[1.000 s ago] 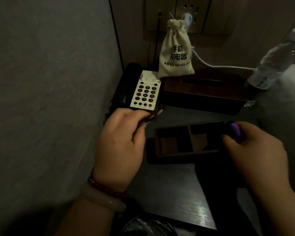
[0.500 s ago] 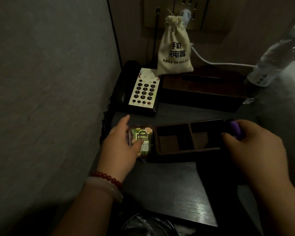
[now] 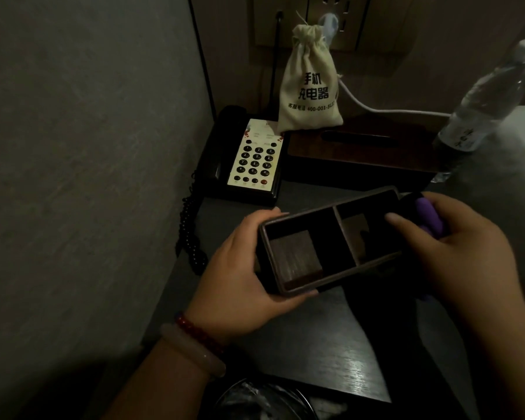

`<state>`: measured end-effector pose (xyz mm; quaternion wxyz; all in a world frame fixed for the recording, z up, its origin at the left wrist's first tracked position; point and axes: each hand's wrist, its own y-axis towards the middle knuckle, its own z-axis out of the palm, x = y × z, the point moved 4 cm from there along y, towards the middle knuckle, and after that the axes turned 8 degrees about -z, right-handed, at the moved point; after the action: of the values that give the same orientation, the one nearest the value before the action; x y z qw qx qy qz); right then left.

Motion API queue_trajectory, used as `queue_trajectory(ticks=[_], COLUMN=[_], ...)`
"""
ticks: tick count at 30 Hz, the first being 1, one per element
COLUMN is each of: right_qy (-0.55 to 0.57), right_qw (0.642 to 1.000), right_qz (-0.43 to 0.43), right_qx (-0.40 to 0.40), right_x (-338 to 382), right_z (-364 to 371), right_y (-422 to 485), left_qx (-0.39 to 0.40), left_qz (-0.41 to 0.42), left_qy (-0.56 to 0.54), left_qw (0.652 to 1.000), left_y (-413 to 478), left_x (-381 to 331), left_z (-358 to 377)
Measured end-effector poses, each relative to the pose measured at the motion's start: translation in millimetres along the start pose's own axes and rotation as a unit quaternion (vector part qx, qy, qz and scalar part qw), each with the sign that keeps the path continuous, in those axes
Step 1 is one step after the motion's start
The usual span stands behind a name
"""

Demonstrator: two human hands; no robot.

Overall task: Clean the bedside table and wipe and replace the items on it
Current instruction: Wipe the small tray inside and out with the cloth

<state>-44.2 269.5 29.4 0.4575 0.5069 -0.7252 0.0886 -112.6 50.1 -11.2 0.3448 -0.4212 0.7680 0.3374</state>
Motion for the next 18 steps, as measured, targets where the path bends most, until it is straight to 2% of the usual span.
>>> queue_trajectory(ticks=[4,5,7,9,12,14,18], right_qy=[0.085,0.098,0.080,0.073,-0.008,-0.028,-0.004], right_qw=[0.992,0.989,0.989,0.983,0.948,0.941,0.944], right_qz=[0.064,0.057,-0.016,-0.128,-0.316,-0.325,-0.329], right_qx=[-0.074,-0.091,-0.120,-0.110,0.034,0.093,0.030], right_x=[-4,-1,13,42,73,73,76], right_z=[-2,-4,-7,-2,30,42,31], right_y=[4,3,-4,-13,-31,-37,-44], left_qx=[-0.063,-0.076,-0.082,-0.088,-0.114,-0.127,-0.138], left_qz=[0.036,0.047,0.060,0.065,0.065,0.088,0.082], left_qy=[0.075,0.101,0.123,0.123,0.114,0.112,0.047], left_qw=[0.995,0.991,0.987,0.986,0.985,0.982,0.986], left_y=[-1,-1,-1,-1,1,0,0], left_x=[-4,-4,-5,-7,-11,-14,-17], left_z=[-1,0,1,3,4,5,2])
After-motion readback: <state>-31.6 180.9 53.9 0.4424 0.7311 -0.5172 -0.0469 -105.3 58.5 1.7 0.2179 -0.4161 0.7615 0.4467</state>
